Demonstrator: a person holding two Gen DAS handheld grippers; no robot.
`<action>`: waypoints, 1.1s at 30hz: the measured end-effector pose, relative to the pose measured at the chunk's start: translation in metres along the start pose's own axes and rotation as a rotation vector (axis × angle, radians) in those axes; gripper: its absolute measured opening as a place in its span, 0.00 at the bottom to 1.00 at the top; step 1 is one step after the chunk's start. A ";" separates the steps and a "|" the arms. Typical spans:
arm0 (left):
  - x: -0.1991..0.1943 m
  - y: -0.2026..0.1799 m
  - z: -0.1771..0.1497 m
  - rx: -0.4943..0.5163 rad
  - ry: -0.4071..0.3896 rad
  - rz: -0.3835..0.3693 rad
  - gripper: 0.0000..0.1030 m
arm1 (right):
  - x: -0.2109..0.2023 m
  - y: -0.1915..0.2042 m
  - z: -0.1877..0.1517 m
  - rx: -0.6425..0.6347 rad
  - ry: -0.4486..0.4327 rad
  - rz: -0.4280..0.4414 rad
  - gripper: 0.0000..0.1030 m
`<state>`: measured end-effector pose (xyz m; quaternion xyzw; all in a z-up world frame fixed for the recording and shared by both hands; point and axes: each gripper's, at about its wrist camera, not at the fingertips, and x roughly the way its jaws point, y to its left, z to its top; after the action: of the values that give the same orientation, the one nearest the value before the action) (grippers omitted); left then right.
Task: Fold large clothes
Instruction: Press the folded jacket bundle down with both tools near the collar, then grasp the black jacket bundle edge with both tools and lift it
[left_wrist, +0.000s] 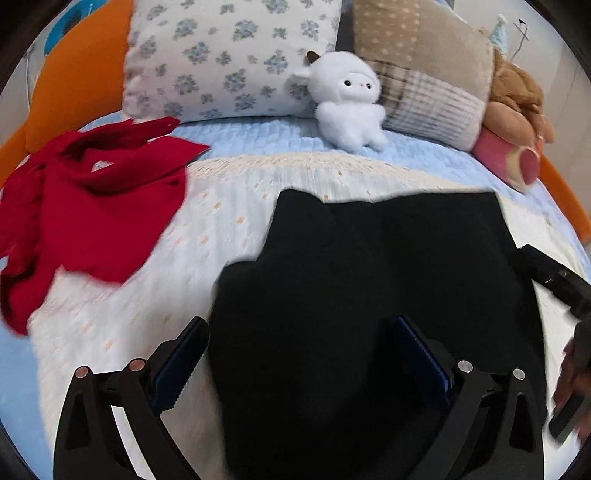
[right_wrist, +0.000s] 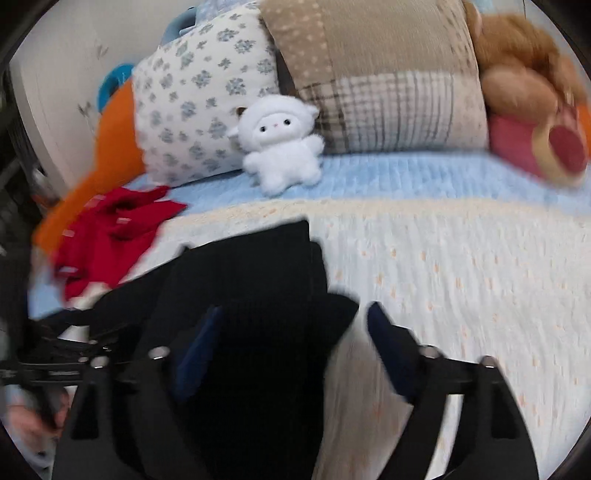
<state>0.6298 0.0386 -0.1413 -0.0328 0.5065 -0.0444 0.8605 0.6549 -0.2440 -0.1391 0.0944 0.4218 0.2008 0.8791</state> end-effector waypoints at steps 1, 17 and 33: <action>-0.011 0.004 -0.008 -0.004 0.013 0.000 0.98 | -0.015 -0.005 -0.005 0.035 0.017 0.049 0.82; -0.039 0.015 -0.130 -0.301 0.207 -0.296 0.98 | -0.031 -0.008 -0.127 0.534 0.317 0.464 0.89; -0.001 0.031 -0.145 -0.414 0.271 -0.387 0.98 | 0.017 -0.009 -0.091 0.601 0.297 0.431 0.89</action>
<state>0.5036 0.0681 -0.2140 -0.2970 0.5992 -0.1073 0.7357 0.5960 -0.2450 -0.2107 0.4038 0.5549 0.2598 0.6794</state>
